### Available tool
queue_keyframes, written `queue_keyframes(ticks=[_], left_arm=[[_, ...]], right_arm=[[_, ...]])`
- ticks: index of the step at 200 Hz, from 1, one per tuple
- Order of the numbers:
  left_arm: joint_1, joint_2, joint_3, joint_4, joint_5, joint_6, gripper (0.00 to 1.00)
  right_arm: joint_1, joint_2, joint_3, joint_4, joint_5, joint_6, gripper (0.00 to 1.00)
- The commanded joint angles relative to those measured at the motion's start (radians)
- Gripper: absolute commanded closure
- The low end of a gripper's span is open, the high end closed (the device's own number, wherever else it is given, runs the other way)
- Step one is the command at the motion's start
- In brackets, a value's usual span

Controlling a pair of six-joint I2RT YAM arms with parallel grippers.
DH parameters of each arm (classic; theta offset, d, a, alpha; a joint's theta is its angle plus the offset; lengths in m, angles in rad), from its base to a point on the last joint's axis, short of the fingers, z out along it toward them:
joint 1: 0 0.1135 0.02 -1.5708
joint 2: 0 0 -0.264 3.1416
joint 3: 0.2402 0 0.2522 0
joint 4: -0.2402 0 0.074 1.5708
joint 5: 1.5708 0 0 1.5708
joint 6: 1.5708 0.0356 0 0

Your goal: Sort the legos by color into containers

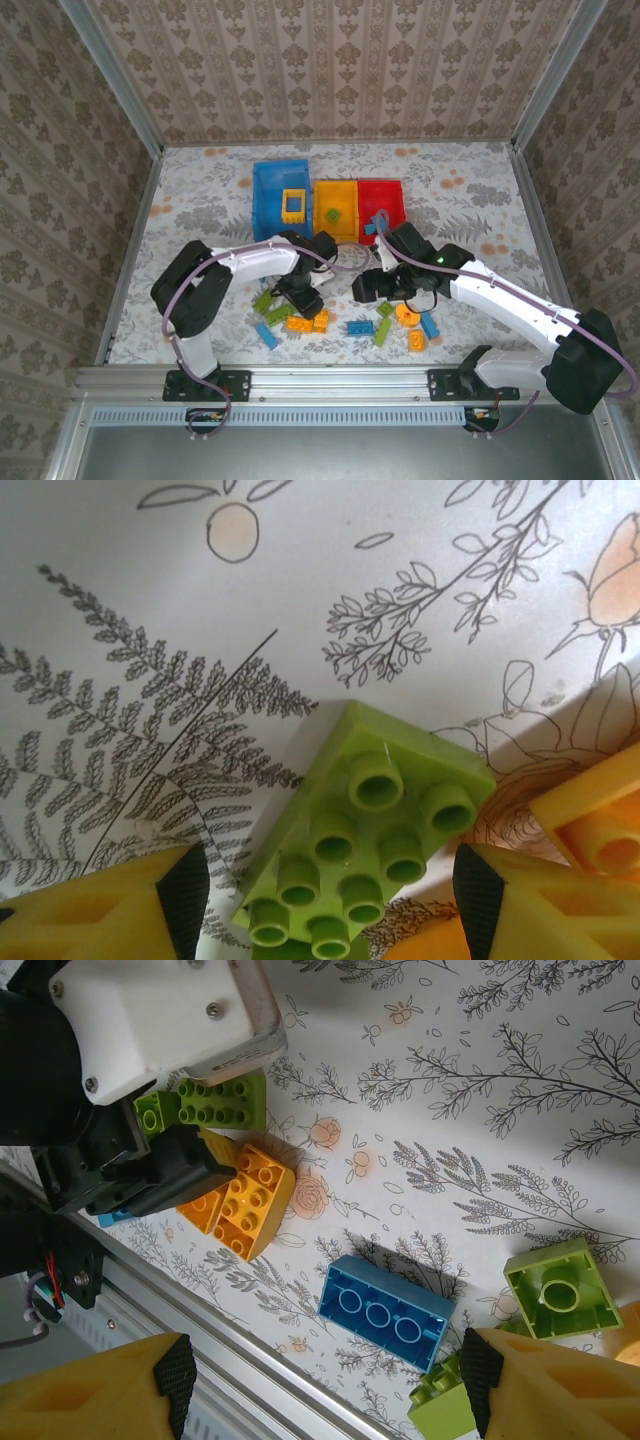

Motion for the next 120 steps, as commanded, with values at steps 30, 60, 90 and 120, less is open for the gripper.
queue_keyframes(ticks=[30,60,90,120], left_arm=[[0.007,0.060,0.032,0.026,-0.021,0.012,0.41],[0.013,0.076,0.051,0.041,-0.022,0.016,0.56],[0.015,0.057,0.046,0.058,-0.044,0.001,0.62],[0.038,-0.013,0.086,0.037,-0.072,-0.040,0.64]], right_arm=[[0.002,-0.004,-0.001,0.008,-0.018,0.008,0.26],[0.002,-0.005,-0.003,0.010,-0.018,0.011,0.27],[0.002,-0.011,0.000,0.008,-0.011,0.011,0.27],[-0.002,-0.038,0.026,-0.006,0.033,-0.001,0.28]])
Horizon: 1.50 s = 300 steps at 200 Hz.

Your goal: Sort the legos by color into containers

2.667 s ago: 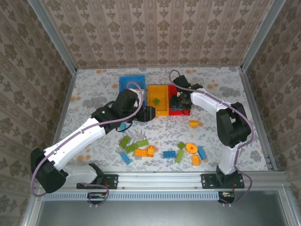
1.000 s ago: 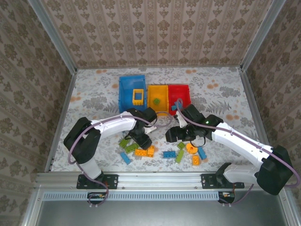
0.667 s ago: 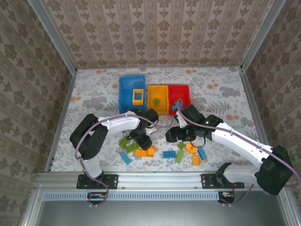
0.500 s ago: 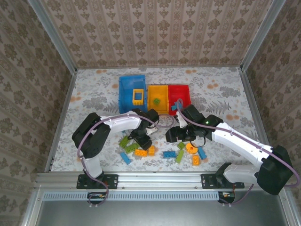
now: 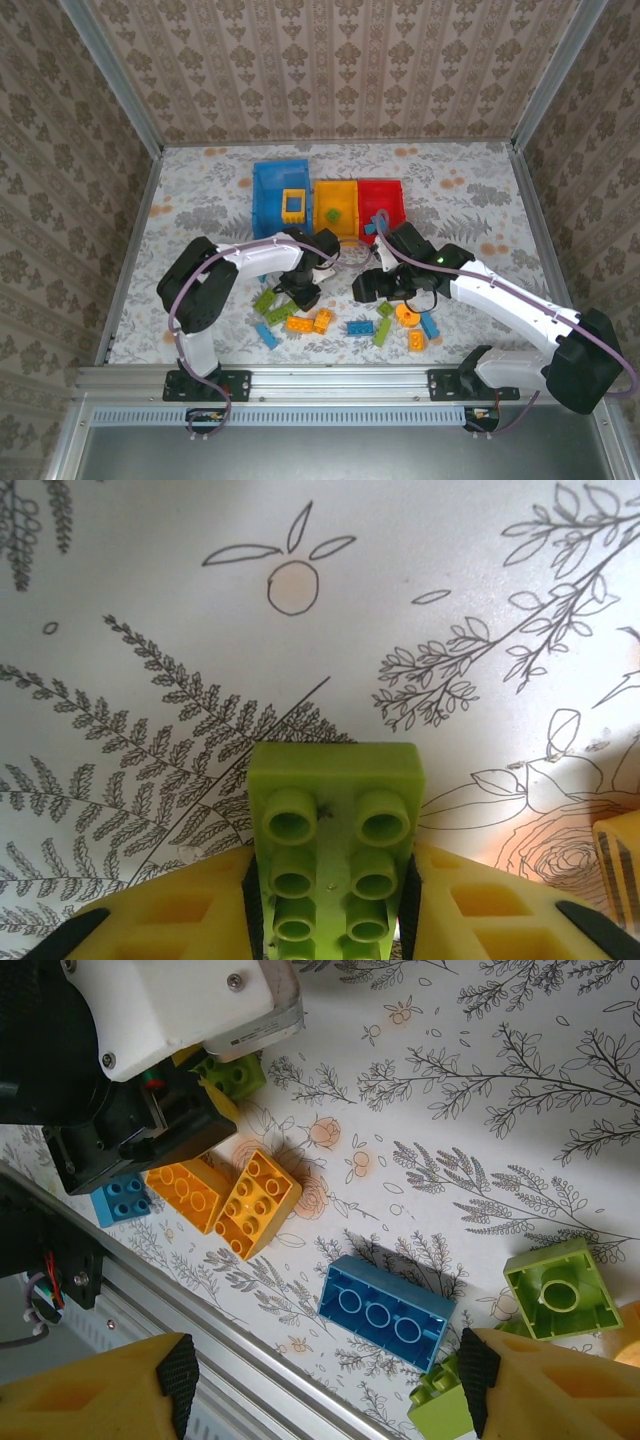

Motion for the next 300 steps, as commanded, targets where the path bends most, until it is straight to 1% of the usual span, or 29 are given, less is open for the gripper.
queue_keyframes(ticks=[1,32,58,67,83,101,119,139,162,181,199,215,234,254,279,300], left_arm=[[0.027,-0.053,0.046,0.046,-0.035,-0.039,0.64],[0.061,-0.144,0.152,0.005,-0.018,-0.123,0.65],[0.067,-0.149,0.285,0.006,0.020,-0.197,0.65],[0.069,-0.128,0.330,0.013,0.030,-0.220,0.65],[0.075,-0.074,0.406,0.040,0.036,-0.260,0.65],[0.086,0.017,0.507,0.058,0.028,-0.291,0.65],[0.110,0.109,0.597,0.071,0.008,-0.313,0.66],[0.147,0.198,0.664,0.086,0.019,-0.350,0.66],[0.177,0.268,0.701,0.128,0.072,-0.373,0.66],[0.189,0.323,0.744,0.130,0.117,-0.391,0.64],[0.189,0.352,0.767,0.130,0.143,-0.406,0.60],[0.187,0.359,0.769,0.131,0.147,-0.417,0.53],[0.187,0.350,0.765,0.124,0.143,-0.428,0.44],[0.188,0.322,0.752,0.130,0.141,-0.432,0.39],[0.187,0.274,0.745,0.131,0.137,-0.445,0.38],[0.182,0.203,0.714,0.142,0.120,-0.469,0.38]], right_arm=[[-0.003,-0.038,0.028,-0.006,0.033,-0.001,0.28],[-0.042,-0.087,0.069,0.003,0.084,0.001,0.29],[-0.115,-0.128,0.070,0.076,0.091,0.039,0.30],[-0.137,-0.135,0.063,0.108,0.083,0.060,0.30],[-0.169,-0.143,0.049,0.226,0.069,0.102,0.30],[-0.190,-0.141,0.042,0.311,0.078,0.140,0.30],[-0.207,-0.132,0.041,0.339,0.093,0.170,0.30],[-0.221,-0.135,0.036,0.345,0.094,0.188,0.30],[-0.229,-0.152,0.022,0.326,0.094,0.191,0.30],[-0.235,-0.165,0.007,0.313,0.090,0.194,0.30],[-0.240,-0.171,-0.007,0.298,0.084,0.198,0.30],[-0.243,-0.172,-0.016,0.288,0.081,0.199,0.29],[-0.246,-0.174,-0.022,0.280,0.077,0.199,0.28],[-0.249,-0.177,-0.022,0.265,0.079,0.194,0.27],[-0.255,-0.178,-0.015,0.231,0.092,0.174,0.27],[-0.260,-0.183,0.000,0.187,0.111,0.148,0.28]])
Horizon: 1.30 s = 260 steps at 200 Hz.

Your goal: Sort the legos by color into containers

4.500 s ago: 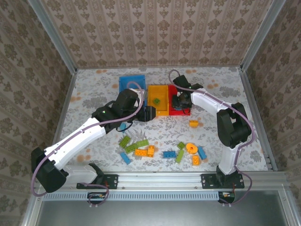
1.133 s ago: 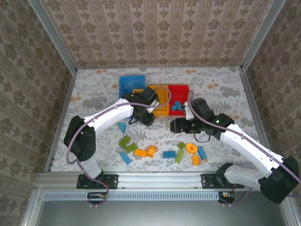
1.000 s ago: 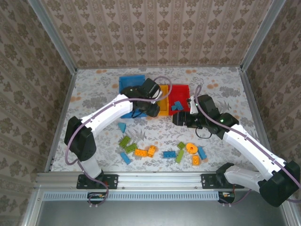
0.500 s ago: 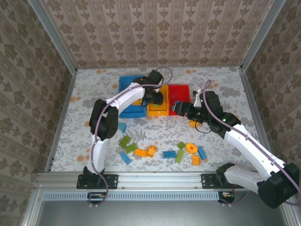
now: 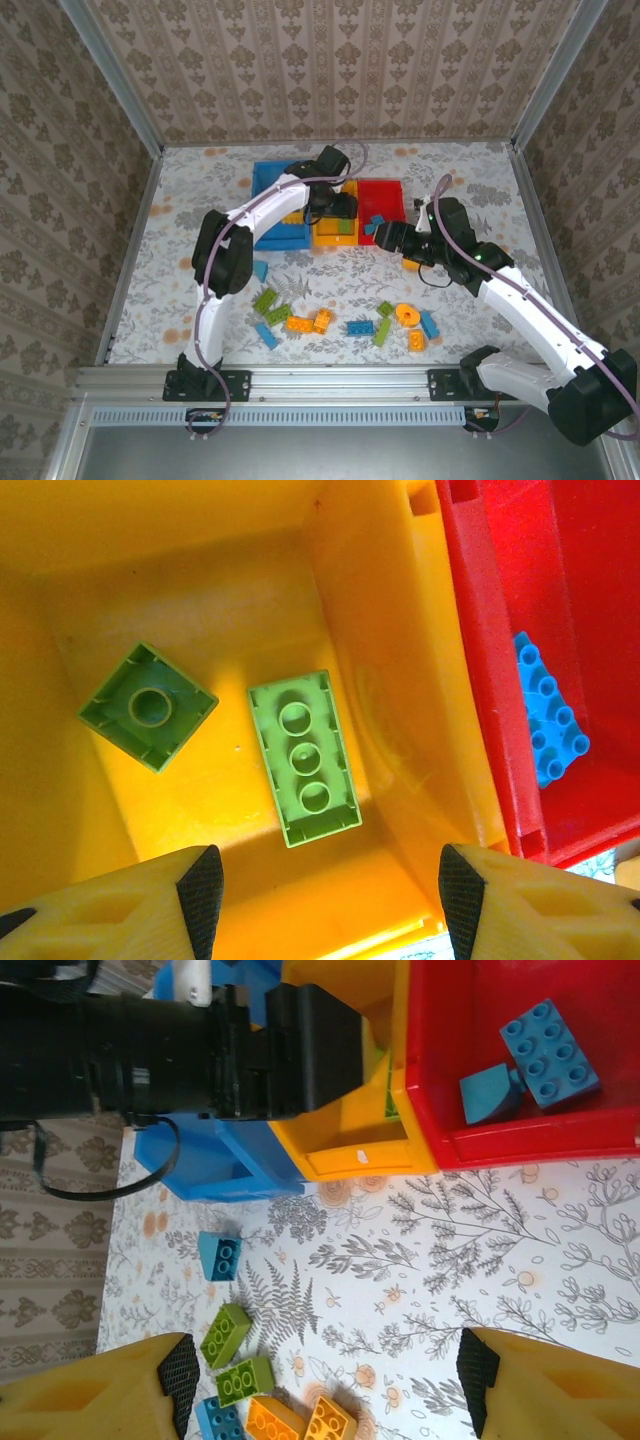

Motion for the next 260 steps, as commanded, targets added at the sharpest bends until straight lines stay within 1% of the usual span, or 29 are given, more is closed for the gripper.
queue_keyframes(ticks=[1,29,35,54,69,81,94,106,109,112,122,133,154,182,201,236,260], left_arm=[[-0.007,-0.135,-0.024,0.011,-0.010,-0.040,0.38],[-0.024,-0.266,-0.136,0.017,-0.018,-0.034,0.37],[-0.028,-0.296,-0.170,0.009,-0.015,-0.024,0.36],[-0.050,-0.416,-0.317,-0.015,0.042,0.032,0.34],[-0.085,-0.514,-0.457,-0.065,0.051,0.079,0.31],[-0.129,-0.587,-0.570,-0.092,0.066,0.099,0.30],[-0.176,-0.646,-0.677,-0.095,0.097,0.098,0.28],[-0.220,-0.669,-0.742,-0.093,0.123,0.080,0.27],[-0.236,-0.671,-0.754,-0.093,0.125,0.076,0.26],[-0.244,-0.669,-0.761,-0.093,0.124,0.069,0.23],[-0.283,-0.656,-0.776,-0.096,0.117,0.046,0.22],[-0.314,-0.630,-0.777,-0.107,0.084,0.015,0.21],[-0.341,-0.570,-0.766,-0.108,0.043,-0.036,0.20],[-0.370,-0.470,-0.725,-0.113,0.047,-0.066,0.20],[-0.393,-0.408,-0.690,-0.160,0.001,-0.086,0.22],[-0.394,-0.364,-0.672,-0.154,-0.034,-0.097,0.24],[-0.397,-0.322,-0.644,-0.182,-0.064,-0.090,0.35]], right_arm=[[-0.009,-0.028,0.012,-0.075,0.030,-0.033,0.28],[-0.014,-0.036,0.042,-0.141,0.068,-0.081,0.28],[-0.014,-0.035,0.052,-0.184,0.076,-0.095,0.28],[-0.013,-0.027,0.078,-0.253,0.074,-0.137,0.29],[0.001,-0.022,0.091,-0.303,0.054,-0.166,0.29],[0.027,-0.012,0.097,-0.333,0.025,-0.192,0.28],[0.070,0.001,0.093,-0.345,-0.039,-0.208,0.28],[0.117,0.023,0.091,-0.366,-0.080,-0.209,0.27],[0.128,0.029,0.091,-0.372,-0.090,-0.210,0.27],[0.139,0.033,0.089,-0.378,-0.098,-0.210,0.27],[0.173,0.039,0.080,-0.389,-0.126,-0.205,0.27],[0.196,0.032,0.065,-0.395,-0.152,-0.190,0.27],[0.202,-0.006,0.030,-0.397,-0.174,-0.169,0.25],[0.201,-0.032,0.007,-0.410,-0.181,-0.166,0.25],[0.200,-0.042,0.003,-0.409,-0.182,-0.164,0.25],[0.196,-0.063,-0.007,-0.411,-0.186,-0.167,0.25],[0.189,-0.073,-0.017,-0.409,-0.191,-0.169,0.25]])
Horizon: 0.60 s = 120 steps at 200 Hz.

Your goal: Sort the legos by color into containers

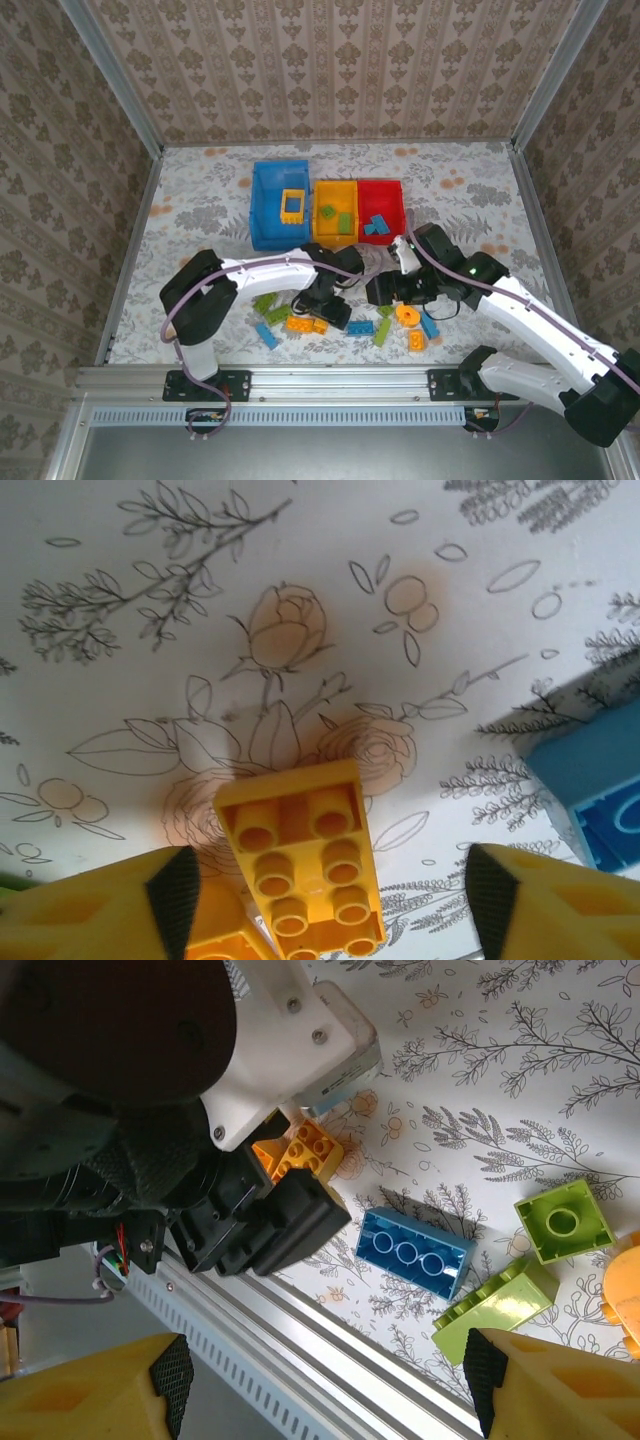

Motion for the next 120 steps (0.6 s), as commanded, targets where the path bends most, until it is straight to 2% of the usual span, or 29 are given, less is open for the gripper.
queue_keyframes(ticks=[1,59,99,120], left_arm=[[-0.006,0.037,0.048,-0.052,-0.054,-0.011,0.36],[-0.015,0.104,0.072,-0.067,-0.079,0.005,0.51],[-0.015,0.103,0.077,-0.048,-0.104,0.015,0.67],[-0.011,0.088,0.107,-0.053,-0.141,0.032,0.69]], right_arm=[[-0.009,-0.023,-0.019,-0.032,-0.031,0.007,0.25],[-0.029,-0.038,-0.027,-0.019,-0.068,0.008,0.25],[-0.055,-0.074,-0.042,-0.027,-0.083,0.022,0.25],[-0.063,-0.084,-0.041,-0.028,-0.082,0.024,0.25]])
